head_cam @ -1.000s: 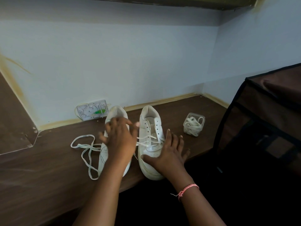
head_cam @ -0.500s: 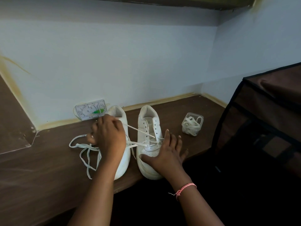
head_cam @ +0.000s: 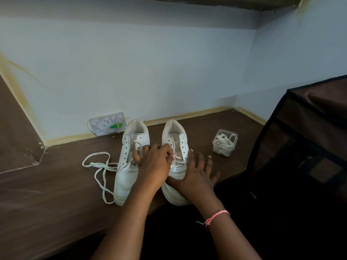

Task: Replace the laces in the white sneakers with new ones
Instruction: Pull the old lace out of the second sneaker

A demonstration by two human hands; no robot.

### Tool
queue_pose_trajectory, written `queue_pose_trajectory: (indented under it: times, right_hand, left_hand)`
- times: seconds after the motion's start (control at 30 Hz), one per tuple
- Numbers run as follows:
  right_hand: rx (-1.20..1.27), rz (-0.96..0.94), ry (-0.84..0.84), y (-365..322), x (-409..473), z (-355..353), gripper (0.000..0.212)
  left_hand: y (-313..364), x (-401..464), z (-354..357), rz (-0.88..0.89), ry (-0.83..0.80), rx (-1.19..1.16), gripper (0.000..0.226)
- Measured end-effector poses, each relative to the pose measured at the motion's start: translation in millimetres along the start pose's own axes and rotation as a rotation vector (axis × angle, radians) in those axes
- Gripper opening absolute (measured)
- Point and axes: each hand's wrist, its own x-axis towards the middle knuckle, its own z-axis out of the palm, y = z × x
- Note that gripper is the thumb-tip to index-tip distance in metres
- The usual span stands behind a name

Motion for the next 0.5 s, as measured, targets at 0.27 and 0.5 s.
queue_pose_trajectory:
  times: [0.27,0.5]
  right_hand:
    - [0.031,-0.101,0.215,-5.2,-3.1,-4.0,0.091]
    - [-0.086,-0.23,0.428,-0.8,6.7,-6.8,0.015]
  left_hand:
    - [-25.3,10.7,-19.6,-0.233,0.412,-0.228,0.004]
    - [3.2,12.7,-12.6,-0.011,0.057,-0.034,0.039]
